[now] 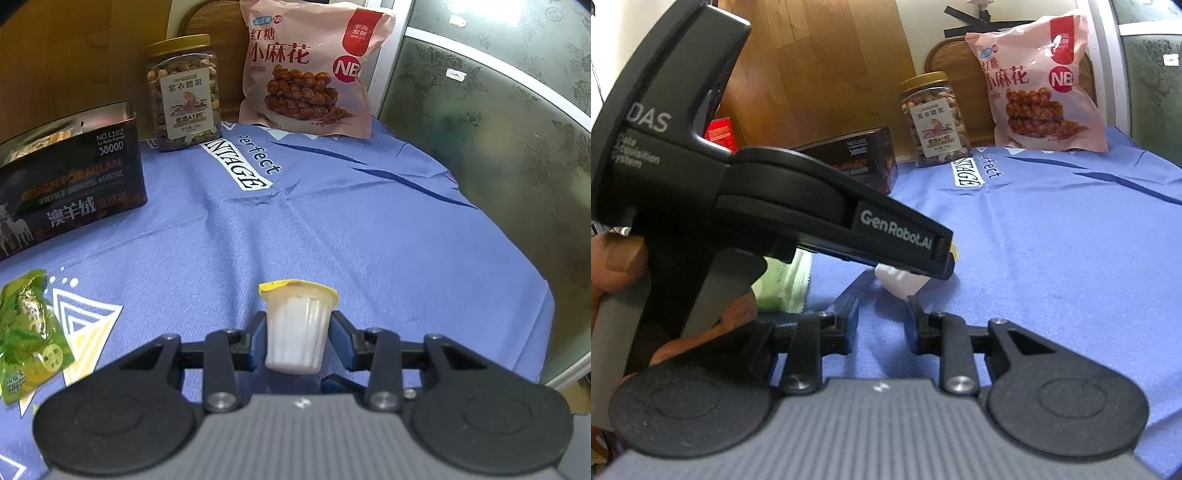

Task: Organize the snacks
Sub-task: 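Lift and hold the white jelly cup in the left tool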

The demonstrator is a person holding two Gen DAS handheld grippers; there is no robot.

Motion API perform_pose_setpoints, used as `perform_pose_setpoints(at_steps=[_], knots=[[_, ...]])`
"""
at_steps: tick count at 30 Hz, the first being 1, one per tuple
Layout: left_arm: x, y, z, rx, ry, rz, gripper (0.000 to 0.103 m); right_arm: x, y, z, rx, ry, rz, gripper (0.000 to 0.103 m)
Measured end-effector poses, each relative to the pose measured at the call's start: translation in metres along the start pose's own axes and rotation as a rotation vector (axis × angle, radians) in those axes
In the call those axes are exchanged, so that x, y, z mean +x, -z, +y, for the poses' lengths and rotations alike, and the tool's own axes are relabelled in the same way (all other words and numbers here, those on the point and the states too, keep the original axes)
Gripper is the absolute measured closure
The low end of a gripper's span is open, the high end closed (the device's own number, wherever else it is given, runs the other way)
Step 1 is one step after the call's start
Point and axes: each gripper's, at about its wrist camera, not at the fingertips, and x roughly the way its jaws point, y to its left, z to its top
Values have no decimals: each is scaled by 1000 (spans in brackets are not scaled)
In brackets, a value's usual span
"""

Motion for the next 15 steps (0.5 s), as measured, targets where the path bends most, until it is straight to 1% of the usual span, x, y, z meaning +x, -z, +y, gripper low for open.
perform_pose_setpoints(at_steps=[5, 11, 15], knots=[[-5, 1, 4, -21, 4, -3, 67, -3, -1, -2, 7, 5, -10, 72], [-19, 1, 8, -23, 4, -30, 66, -3, 0, -2, 19, 2, -13, 72], [-30, -1, 10, -35, 12, -62, 66, -3, 1, -1, 21, -3, -10, 72]])
